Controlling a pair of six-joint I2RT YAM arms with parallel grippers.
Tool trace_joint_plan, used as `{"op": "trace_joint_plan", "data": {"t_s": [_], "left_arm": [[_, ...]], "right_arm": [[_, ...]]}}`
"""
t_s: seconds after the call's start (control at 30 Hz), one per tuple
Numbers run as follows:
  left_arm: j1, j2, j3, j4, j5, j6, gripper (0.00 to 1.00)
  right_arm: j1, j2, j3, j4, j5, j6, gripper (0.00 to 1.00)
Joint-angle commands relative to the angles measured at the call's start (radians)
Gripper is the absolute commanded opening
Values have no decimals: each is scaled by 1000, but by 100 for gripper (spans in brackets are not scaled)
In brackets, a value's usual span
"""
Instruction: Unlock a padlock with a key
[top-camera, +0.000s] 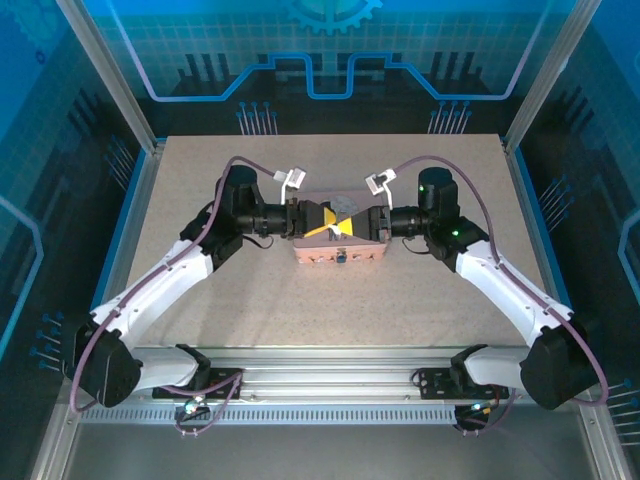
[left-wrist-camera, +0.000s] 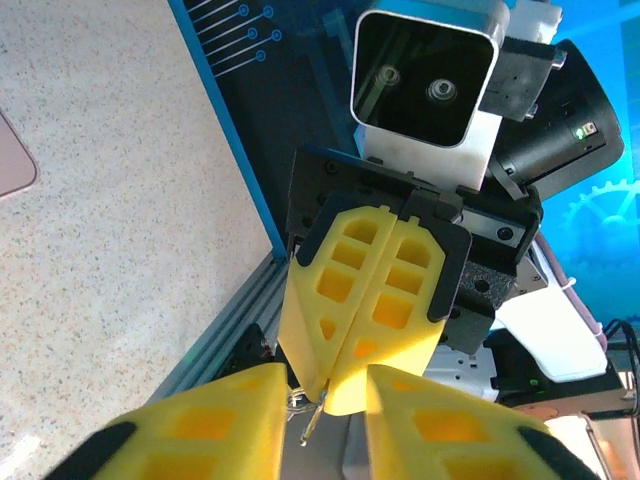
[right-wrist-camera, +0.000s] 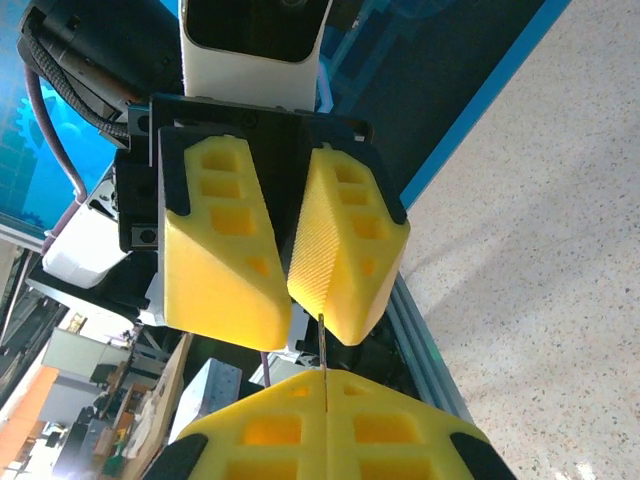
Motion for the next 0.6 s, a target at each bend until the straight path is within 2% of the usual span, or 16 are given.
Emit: {"op": "trace_joint_plan", "data": {"t_s": [0.0, 0.17, 0.37, 0.57], "left_arm": [[-4, 6, 36, -18, 26, 24, 20], [-4, 7, 37, -28, 24, 34, 1], [-7, 4, 38, -47, 11, 47, 0], [-7, -10, 19, -37, -79, 37, 0]], "right_arm": [[-18, 9, 24, -7, -23, -3, 0], [-27, 7, 25, -14, -31, -2, 0], [-36, 6, 24, -19, -28, -3, 2], [-53, -37, -30, 32, 68, 49, 43]]}}
